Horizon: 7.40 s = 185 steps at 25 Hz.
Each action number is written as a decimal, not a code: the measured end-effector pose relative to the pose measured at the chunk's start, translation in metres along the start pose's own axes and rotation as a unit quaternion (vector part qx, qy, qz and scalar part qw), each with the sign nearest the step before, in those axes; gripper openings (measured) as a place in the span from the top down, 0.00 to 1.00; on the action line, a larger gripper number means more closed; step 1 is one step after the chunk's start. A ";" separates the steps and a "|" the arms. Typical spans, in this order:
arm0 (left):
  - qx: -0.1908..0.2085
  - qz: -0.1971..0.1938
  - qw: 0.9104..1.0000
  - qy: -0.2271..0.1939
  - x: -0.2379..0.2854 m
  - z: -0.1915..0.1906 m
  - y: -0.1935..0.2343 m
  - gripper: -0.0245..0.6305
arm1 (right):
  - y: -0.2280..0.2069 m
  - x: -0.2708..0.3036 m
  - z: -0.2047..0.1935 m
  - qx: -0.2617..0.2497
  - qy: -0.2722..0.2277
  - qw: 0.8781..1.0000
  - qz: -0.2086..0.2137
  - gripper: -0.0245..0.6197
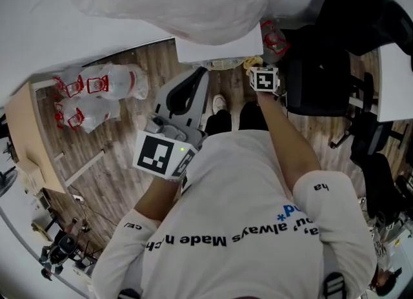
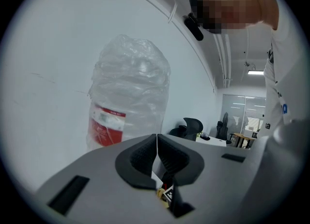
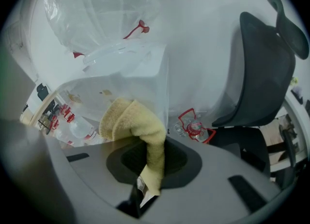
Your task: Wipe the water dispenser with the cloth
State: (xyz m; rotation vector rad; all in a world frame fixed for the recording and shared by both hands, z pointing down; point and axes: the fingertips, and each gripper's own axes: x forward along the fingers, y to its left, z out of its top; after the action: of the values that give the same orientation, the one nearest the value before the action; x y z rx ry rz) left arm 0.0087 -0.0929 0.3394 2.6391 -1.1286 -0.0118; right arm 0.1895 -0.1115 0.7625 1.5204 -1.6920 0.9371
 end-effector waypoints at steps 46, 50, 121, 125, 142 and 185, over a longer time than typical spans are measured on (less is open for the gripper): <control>-0.007 0.045 0.998 0.050 0.004 -0.127 0.048 0.92 | -0.028 0.114 -0.062 -0.001 0.031 0.999 0.010 0.87; -0.011 0.043 0.997 0.055 0.004 -0.140 0.048 0.92 | -0.030 0.128 -0.071 0.002 0.033 0.999 0.009 0.87; 0.003 0.023 1.000 0.021 -0.002 -0.076 0.036 0.92 | 0.001 -0.104 0.037 -0.038 -0.183 0.982 0.031 0.87; 0.007 0.024 1.000 0.013 -0.005 -0.062 0.041 0.92 | 0.014 -0.141 0.067 -0.050 -0.210 0.976 0.037 0.87; 0.020 0.014 0.999 -0.023 0.002 -0.001 0.046 0.92 | 0.057 -0.277 0.182 -0.098 -0.310 0.944 0.060 0.87; 0.068 -0.002 0.991 -0.113 -0.066 0.105 0.016 0.92 | 0.151 -0.453 0.218 -0.175 -0.439 0.876 0.098 0.87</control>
State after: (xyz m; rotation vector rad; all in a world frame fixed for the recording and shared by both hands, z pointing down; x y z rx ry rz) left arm -0.0606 -0.0824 0.2357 2.8172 -1.2355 -0.2497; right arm 0.0803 -0.0552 0.2518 1.6387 -2.5031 -0.0664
